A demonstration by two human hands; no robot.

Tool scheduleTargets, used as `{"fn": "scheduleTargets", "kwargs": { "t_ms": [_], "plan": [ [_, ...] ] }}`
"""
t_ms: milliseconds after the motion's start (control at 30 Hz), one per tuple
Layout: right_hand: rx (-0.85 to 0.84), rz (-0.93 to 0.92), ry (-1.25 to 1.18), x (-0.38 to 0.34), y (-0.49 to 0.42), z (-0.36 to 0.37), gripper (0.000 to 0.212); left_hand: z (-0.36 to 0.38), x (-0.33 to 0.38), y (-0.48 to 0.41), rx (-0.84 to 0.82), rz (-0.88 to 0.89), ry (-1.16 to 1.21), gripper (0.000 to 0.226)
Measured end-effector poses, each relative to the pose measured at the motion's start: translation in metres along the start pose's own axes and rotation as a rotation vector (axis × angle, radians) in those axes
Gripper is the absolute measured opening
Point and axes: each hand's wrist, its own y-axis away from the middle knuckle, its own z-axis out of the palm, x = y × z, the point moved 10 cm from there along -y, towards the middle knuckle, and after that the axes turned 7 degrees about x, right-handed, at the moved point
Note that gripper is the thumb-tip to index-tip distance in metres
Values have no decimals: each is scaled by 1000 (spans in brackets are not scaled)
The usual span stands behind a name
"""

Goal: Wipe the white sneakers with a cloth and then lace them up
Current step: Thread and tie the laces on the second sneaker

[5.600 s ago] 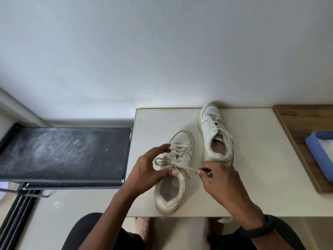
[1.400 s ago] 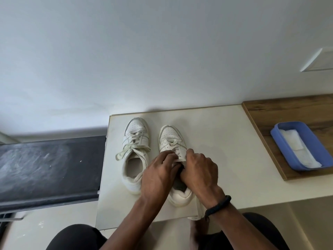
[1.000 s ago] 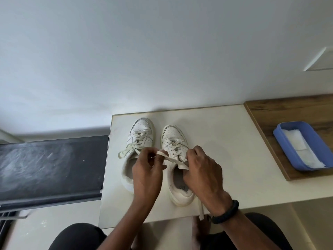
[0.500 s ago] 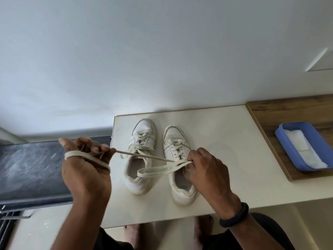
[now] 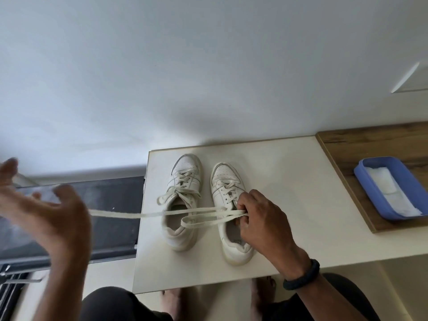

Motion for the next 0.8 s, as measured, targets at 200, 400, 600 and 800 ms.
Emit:
{"fn": "scheduleTargets", "kwargs": {
  "t_ms": [200, 400, 600, 800],
  "plan": [
    [171, 33, -283, 3, 0, -27, 19, 63, 187, 163, -620, 753, 89, 45],
    [468, 270, -760, 37, 7, -64, 11, 122, 117, 263, -966, 904, -418, 34],
    [626, 763, -1308, 103, 14, -50, 13, 128, 108, 257, -942, 828, -452, 33],
    [508, 1090, -963, 187, 31, -18, 36, 126, 107, 254, -908, 767, -386, 38]
  ]
}}
